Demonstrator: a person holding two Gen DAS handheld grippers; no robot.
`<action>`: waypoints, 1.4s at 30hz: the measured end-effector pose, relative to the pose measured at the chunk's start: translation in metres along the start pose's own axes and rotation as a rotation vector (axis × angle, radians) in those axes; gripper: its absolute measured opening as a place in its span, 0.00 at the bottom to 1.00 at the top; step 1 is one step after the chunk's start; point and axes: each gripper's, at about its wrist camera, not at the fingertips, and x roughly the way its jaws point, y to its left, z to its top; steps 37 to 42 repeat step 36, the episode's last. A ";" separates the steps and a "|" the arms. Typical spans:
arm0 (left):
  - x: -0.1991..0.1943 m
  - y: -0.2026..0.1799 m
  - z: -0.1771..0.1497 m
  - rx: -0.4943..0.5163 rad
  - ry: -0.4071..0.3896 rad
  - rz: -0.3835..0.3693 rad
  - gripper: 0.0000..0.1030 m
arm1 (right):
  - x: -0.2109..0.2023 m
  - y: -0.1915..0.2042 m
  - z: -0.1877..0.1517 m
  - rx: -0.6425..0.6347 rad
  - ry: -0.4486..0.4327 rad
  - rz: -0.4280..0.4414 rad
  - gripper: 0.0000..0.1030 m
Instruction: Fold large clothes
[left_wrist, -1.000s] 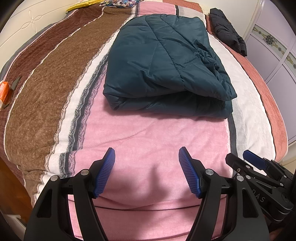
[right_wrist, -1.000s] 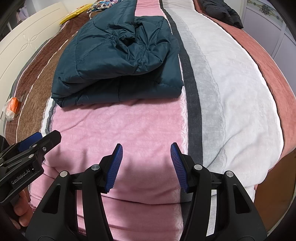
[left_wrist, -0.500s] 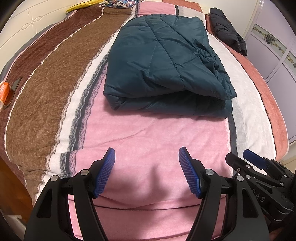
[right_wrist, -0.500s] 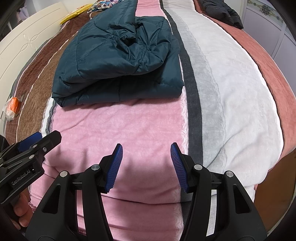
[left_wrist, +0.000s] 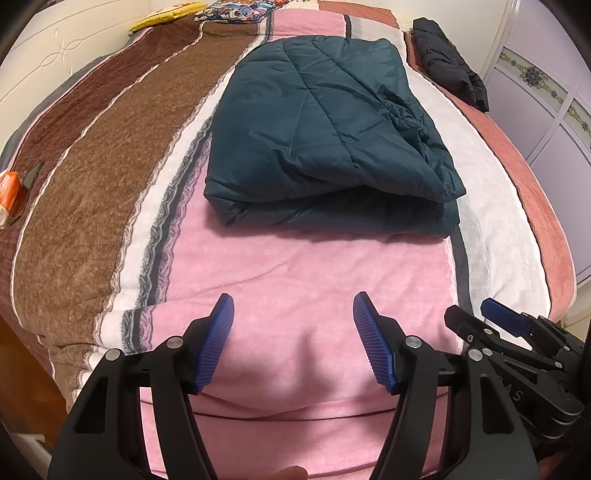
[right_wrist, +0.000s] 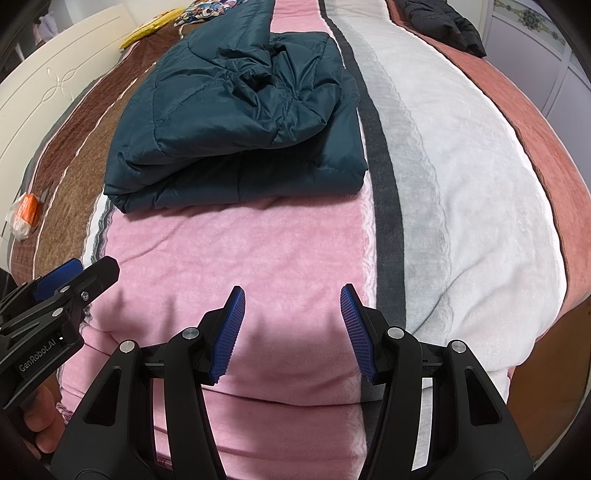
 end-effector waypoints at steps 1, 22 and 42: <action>0.000 0.000 0.000 0.000 0.000 0.000 0.62 | 0.000 0.000 0.000 0.000 0.000 0.000 0.53; -0.001 0.000 0.000 0.001 0.000 0.002 0.62 | 0.000 0.000 0.000 0.001 0.000 0.000 0.53; 0.003 0.000 -0.001 -0.002 0.013 0.011 0.62 | 0.000 0.004 -0.003 0.005 0.004 0.001 0.53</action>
